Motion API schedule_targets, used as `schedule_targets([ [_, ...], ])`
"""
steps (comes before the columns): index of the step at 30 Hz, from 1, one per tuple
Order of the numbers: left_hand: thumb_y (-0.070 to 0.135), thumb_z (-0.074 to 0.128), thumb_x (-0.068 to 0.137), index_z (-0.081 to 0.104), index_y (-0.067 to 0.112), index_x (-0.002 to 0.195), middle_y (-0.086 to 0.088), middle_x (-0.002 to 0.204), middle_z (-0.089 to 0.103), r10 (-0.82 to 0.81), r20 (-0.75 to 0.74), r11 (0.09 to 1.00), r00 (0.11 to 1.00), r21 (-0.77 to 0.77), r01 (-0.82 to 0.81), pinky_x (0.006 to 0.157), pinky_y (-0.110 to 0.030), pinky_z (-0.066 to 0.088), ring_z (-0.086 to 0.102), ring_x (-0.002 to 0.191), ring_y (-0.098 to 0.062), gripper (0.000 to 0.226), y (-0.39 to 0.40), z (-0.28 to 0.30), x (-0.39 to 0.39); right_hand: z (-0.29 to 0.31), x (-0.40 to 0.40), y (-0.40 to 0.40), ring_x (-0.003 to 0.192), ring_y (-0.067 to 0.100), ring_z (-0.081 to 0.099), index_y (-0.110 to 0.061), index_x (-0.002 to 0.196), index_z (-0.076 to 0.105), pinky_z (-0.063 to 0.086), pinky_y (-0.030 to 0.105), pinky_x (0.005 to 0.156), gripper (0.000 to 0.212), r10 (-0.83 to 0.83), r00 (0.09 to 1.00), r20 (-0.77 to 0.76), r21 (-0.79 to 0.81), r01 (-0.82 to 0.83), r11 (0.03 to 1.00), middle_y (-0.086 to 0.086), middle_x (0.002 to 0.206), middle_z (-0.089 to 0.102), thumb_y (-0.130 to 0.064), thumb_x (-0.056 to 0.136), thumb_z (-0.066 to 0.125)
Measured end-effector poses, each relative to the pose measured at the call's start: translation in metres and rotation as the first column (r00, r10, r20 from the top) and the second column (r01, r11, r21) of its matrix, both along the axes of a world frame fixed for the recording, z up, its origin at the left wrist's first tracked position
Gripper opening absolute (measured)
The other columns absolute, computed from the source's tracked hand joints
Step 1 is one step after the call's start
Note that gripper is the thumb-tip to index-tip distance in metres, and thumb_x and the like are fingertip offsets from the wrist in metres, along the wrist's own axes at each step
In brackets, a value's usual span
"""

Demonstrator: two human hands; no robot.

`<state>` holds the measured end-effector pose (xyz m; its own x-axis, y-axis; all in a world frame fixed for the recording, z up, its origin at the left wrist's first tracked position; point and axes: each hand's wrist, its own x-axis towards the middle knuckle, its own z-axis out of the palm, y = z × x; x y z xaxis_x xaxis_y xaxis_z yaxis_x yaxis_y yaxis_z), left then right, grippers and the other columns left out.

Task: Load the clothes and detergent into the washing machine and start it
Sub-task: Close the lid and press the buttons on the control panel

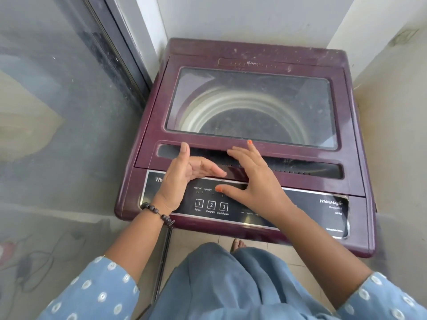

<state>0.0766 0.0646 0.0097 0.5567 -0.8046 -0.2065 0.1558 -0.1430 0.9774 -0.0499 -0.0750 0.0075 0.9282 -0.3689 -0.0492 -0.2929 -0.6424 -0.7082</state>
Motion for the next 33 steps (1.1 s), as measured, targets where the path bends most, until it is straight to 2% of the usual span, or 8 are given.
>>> schedule_targets([
  [3, 0.047, 0.001, 0.096, 0.075, 0.002, 0.083, -0.018, 0.088, 0.075, -0.023, 0.0, 0.999, 1.0, 0.027, 0.023, 0.085, -0.029, 0.053, 0.071, 0.091, -0.03, 0.088, -0.002, -0.003, -0.001, -0.004, 0.003, 0.004, 0.15, 0.018, 0.004, -0.017, 0.152, 0.026, 0.004, 0.044, 0.122, 0.1, 0.078, 0.992, -0.102, -0.064, -0.085, 0.994, -0.001, 0.159, 0.024, -0.058, 0.073, 0.073],
  [6, 0.043, 0.004, 0.099, 0.076, 0.002, 0.082, -0.015, 0.086, 0.076, -0.024, 0.024, 0.998, 0.999, 0.054, 0.023, 0.086, -0.029, 0.052, 0.072, 0.091, -0.028, 0.084, -0.003, -0.004, -0.001, -0.012, 0.003, 0.006, 0.151, 0.018, 0.004, -0.015, 0.154, 0.019, 0.003, 0.043, 0.122, 0.112, 0.115, 0.987, -0.116, -0.108, -0.127, 0.986, 0.0, 0.161, 0.017, -0.068, 0.069, 0.068],
  [9, 0.036, 0.007, 0.1, 0.075, 0.004, 0.084, -0.013, 0.085, 0.076, -0.025, 0.016, 0.998, 1.0, 0.054, 0.024, 0.085, -0.028, 0.053, 0.072, 0.091, -0.026, 0.077, -0.004, -0.005, -0.002, -0.02, 0.004, 0.01, 0.147, 0.022, 0.021, -0.012, 0.15, 0.03, 0.014, 0.044, 0.12, 0.109, 0.086, 0.995, -0.049, -0.129, -0.091, 0.987, 0.003, 0.152, 0.037, -0.074, 0.065, 0.057],
  [11, 0.03, 0.011, 0.1, 0.075, 0.005, 0.084, -0.011, 0.084, 0.076, -0.019, -0.006, 0.999, 1.0, 0.042, 0.019, 0.084, -0.026, 0.052, 0.072, 0.089, -0.024, 0.07, -0.003, -0.006, -0.001, -0.023, 0.005, 0.015, 0.134, 0.026, 0.04, -0.011, 0.145, 0.039, 0.025, 0.045, 0.114, 0.104, 0.061, 0.998, -0.004, -0.158, -0.061, 0.986, 0.005, 0.136, 0.052, -0.074, 0.064, 0.057],
  [13, 0.026, 0.013, 0.097, 0.074, 0.006, 0.084, -0.008, 0.083, 0.076, -0.02, -0.025, 0.999, 0.999, 0.034, 0.021, 0.083, -0.024, 0.052, 0.072, 0.089, -0.022, 0.065, -0.003, -0.007, 0.0, -0.025, 0.007, 0.021, 0.124, 0.026, 0.047, -0.011, 0.144, 0.041, 0.028, 0.046, 0.11, 0.104, 0.057, 0.998, -0.014, -0.212, -0.059, 0.976, 0.005, 0.129, 0.054, -0.075, 0.064, 0.057],
  [21, 0.019, 0.014, 0.09, 0.071, 0.003, 0.084, -0.01, 0.079, 0.075, -0.129, -0.094, 0.991, 0.987, -0.05, 0.125, 0.083, -0.025, 0.05, 0.069, 0.086, -0.023, 0.059, 0.003, -0.016, 0.005, -0.017, 0.012, 0.029, 0.136, 0.026, 0.037, -0.013, 0.149, 0.031, 0.006, 0.047, 0.118, 0.112, 0.037, 0.978, -0.205, -0.255, -0.09, 0.963, 0.004, 0.142, 0.045, -0.075, 0.06, 0.059],
  [29, 0.018, 0.012, 0.091, 0.07, 0.0, 0.091, -0.023, 0.089, 0.071, -0.201, -0.047, 0.974, 0.979, -0.117, 0.194, 0.087, -0.031, 0.05, 0.067, 0.093, -0.031, 0.061, 0.008, -0.024, 0.009, -0.016, 0.017, 0.036, 0.133, 0.026, 0.037, -0.019, 0.146, 0.036, 0.006, 0.046, 0.117, 0.108, -0.017, 0.963, -0.269, -0.298, -0.067, 0.952, 0.001, 0.139, 0.044, -0.081, 0.059, 0.049],
  [33, 0.018, 0.011, 0.091, 0.071, 0.001, 0.091, -0.02, 0.089, 0.072, -0.212, -0.035, 0.972, 0.977, -0.11, 0.207, 0.086, -0.03, 0.05, 0.068, 0.093, -0.03, 0.062, 0.01, -0.025, 0.01, -0.015, 0.019, 0.038, 0.132, 0.026, 0.037, -0.017, 0.146, 0.035, 0.008, 0.049, 0.118, 0.11, -0.023, 0.956, -0.293, -0.315, -0.074, 0.946, 0.003, 0.139, 0.043, -0.082, 0.058, 0.049],
])
